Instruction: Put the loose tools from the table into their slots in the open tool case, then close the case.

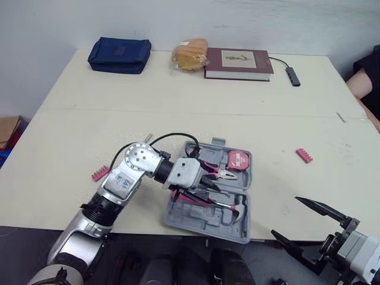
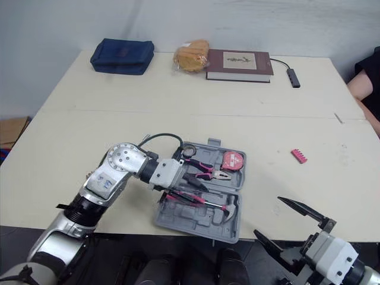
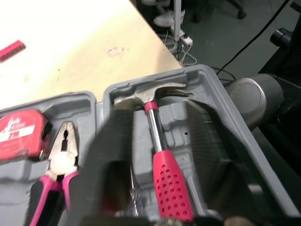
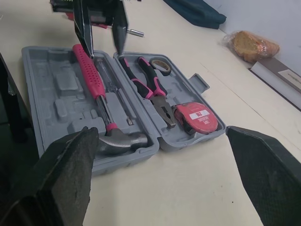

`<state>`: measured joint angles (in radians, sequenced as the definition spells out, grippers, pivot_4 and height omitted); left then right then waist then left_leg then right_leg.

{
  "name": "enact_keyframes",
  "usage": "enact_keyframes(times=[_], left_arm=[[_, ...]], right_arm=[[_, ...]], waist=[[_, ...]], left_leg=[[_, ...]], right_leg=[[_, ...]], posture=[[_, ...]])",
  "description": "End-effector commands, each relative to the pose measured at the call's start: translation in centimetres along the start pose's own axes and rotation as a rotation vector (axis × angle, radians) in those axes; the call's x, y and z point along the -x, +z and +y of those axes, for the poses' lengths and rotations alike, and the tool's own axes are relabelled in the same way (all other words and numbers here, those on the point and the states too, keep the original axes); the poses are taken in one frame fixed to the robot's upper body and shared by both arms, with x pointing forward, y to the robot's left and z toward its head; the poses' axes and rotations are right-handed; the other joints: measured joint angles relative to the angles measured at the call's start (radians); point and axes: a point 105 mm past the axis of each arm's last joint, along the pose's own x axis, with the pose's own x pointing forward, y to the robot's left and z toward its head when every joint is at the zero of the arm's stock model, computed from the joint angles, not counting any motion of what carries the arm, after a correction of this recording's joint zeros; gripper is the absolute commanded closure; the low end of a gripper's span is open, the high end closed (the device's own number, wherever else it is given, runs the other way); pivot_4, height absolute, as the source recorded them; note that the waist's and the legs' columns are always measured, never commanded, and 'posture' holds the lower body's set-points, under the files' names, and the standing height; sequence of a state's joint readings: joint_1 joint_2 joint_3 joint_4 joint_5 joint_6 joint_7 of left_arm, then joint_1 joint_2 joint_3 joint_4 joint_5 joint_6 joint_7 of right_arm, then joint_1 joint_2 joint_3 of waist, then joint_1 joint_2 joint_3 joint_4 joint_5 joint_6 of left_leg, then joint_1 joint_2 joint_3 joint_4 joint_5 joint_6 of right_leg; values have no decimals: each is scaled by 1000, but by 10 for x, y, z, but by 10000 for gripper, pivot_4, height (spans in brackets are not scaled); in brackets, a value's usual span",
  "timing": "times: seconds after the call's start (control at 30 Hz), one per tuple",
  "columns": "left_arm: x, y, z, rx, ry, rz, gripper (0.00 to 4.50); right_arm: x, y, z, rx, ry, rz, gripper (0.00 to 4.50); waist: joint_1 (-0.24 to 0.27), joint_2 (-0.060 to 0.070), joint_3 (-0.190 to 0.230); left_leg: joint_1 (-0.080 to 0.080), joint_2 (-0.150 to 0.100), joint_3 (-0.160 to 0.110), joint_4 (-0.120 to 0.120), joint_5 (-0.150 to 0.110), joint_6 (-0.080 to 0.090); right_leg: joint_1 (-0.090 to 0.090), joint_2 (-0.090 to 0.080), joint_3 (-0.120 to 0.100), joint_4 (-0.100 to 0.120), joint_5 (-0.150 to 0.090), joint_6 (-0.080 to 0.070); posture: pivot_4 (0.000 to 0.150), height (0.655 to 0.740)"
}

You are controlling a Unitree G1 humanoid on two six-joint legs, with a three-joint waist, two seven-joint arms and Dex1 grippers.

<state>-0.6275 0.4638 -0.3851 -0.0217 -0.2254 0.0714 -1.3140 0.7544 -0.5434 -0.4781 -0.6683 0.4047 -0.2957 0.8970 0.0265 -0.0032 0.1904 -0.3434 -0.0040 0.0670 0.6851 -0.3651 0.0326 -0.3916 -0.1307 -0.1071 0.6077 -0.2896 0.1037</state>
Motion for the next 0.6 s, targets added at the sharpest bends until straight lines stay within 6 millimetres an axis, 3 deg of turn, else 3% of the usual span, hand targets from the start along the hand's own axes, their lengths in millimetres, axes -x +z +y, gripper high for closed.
enact_keyframes(times=[0.03,0.27,0.37,0.6], left_arm=[[-8,-12,-5,24,19,20,44618],[-13,-32,-16,116,-7,113,44618],[-15,-40,-10,138,29,146,44618],[-20,-32,-12,156,22,81,44618]], right_arm=[[-1,4,1,4,0,-20,0],[0,3,2,-7,-9,-12,0],[-1,3,3,-11,-11,-13,0],[-2,5,1,-7,-17,-13,0]], waist=[[1,0,0],[1,0,0],[0,0,0],[0,0,0]], left_leg=[[0,0,0,0,0,0],[0,-1,0,0,0,1],[0,-1,0,0,0,1],[0,0,0,0,0,1]], right_leg=[[0,0,0,0,0,0],[0,0,0,0,0,1],[0,0,0,0,0,1],[0,-1,0,1,0,1]], posture=[[1500,7400],[1500,7400],[1500,7400],[1500,7400]])
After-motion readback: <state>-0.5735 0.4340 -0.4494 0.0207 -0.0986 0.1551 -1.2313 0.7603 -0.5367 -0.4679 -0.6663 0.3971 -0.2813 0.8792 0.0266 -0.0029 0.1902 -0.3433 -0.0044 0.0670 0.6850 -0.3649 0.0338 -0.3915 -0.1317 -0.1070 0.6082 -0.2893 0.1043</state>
